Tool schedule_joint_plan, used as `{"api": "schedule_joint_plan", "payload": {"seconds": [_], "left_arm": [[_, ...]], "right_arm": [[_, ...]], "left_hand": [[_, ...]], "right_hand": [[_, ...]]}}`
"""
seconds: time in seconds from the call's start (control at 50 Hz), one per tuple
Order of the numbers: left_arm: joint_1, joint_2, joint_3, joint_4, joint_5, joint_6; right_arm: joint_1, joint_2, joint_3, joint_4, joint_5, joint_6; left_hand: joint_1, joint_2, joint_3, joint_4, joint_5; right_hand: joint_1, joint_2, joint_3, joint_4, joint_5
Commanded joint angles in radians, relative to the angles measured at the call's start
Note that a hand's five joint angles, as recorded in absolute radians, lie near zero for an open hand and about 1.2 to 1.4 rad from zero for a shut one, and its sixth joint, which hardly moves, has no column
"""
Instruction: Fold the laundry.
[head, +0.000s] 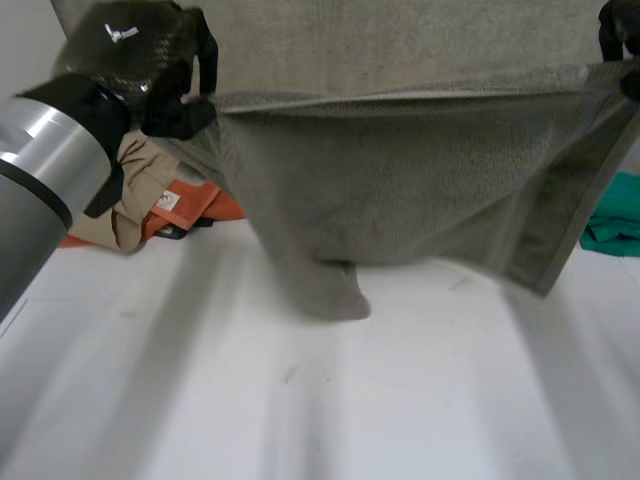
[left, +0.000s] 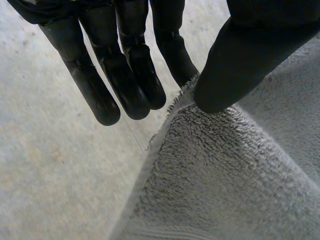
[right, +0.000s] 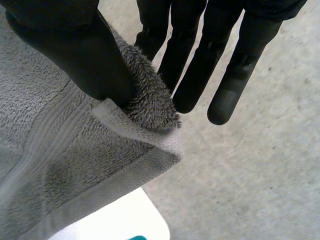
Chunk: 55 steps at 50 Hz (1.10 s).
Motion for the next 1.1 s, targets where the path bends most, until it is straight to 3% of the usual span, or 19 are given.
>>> {"api": "schedule_joint_plan", "payload": {"seconds": [0.02, 0.12, 0.16, 0.26, 0.32, 0.38, 0.6, 0.78, 0.94, 1.06, 1.08, 1.1], "left_arm": [[0.000, -0.238, 0.041, 0.004, 0.001, 0.023], [0.006, -0.440, 0.242, 0.061, -0.006, 0.106], [0.009, -0.489, 0.327, 0.097, -0.009, 0.138], [0.020, -0.563, 0.583, 0.321, -0.026, 0.189], [0.021, -0.557, 0.600, 0.498, -0.044, 0.186], [0.009, -0.538, 0.579, 0.594, -0.070, 0.190], [0.000, -0.276, 0.082, 0.522, -0.116, 0.195], [-0.048, -0.210, -0.346, 0.502, -0.119, 0.193], [-0.060, -0.365, -0.408, 0.495, -0.105, 0.192], [-0.046, -0.376, -0.386, 0.472, -0.076, 0.195], [-0.036, -0.370, -0.385, 0.457, -0.059, 0.195], [-0.027, -0.365, -0.386, 0.449, -0.049, 0.193]], "right_arm": [[0.003, 0.175, 0.025, -0.055, 0.006, 0.036], [0.011, 0.304, -0.033, -0.249, 0.038, 0.108], [0.026, 0.347, -0.085, -0.388, 0.093, 0.154], [0.089, 0.361, -0.153, -0.741, 0.202, 0.223], [0.121, 0.350, -0.151, -0.963, 0.225, 0.238], [0.140, 0.338, -0.143, -1.044, 0.228, 0.238], [0.166, 0.290, 0.044, -0.926, 0.216, 0.234], [0.149, 0.290, 0.361, -0.764, 0.086, 0.230], [0.109, 0.293, 0.547, -0.753, 0.055, 0.214], [0.082, 0.295, 0.579, -0.759, 0.055, 0.211], [0.072, 0.295, 0.582, -0.759, 0.055, 0.211], [0.068, 0.295, 0.585, -0.759, 0.055, 0.211]], "left_hand": [[0.253, 0.202, 0.203, 0.196, 0.248], [0.253, 0.202, 0.203, 0.196, 0.248], [0.253, 0.202, 0.203, 0.196, 0.248], [0.253, 0.202, 0.203, 0.196, 0.248], [0.253, 0.202, 0.203, 0.196, 0.248], [0.253, 0.202, 0.203, 0.196, 0.248], [0.253, 0.202, 0.203, 0.196, 0.248], [0.253, 0.202, 0.203, 0.196, 0.248], [0.253, 0.202, 0.203, 0.196, 0.248], [0.253, 0.202, 0.203, 0.196, 0.248], [0.212, 0.162, 0.163, 0.156, 0.208], [0.006, -0.045, -0.044, -0.051, 0.001]], "right_hand": [[0.278, 0.225, 0.209, 0.200, 0.231], [0.278, 0.225, 0.209, 0.200, 0.231], [0.278, 0.225, 0.209, 0.200, 0.231], [0.278, 0.225, 0.209, 0.200, 0.231], [0.278, 0.225, 0.209, 0.200, 0.231], [0.278, 0.225, 0.209, 0.200, 0.231], [0.278, 0.225, 0.209, 0.200, 0.231], [0.278, 0.225, 0.209, 0.200, 0.231], [0.278, 0.225, 0.209, 0.200, 0.231], [0.278, 0.225, 0.209, 0.200, 0.231], [0.278, 0.225, 0.209, 0.200, 0.231], [0.278, 0.225, 0.209, 0.200, 0.231]]}}
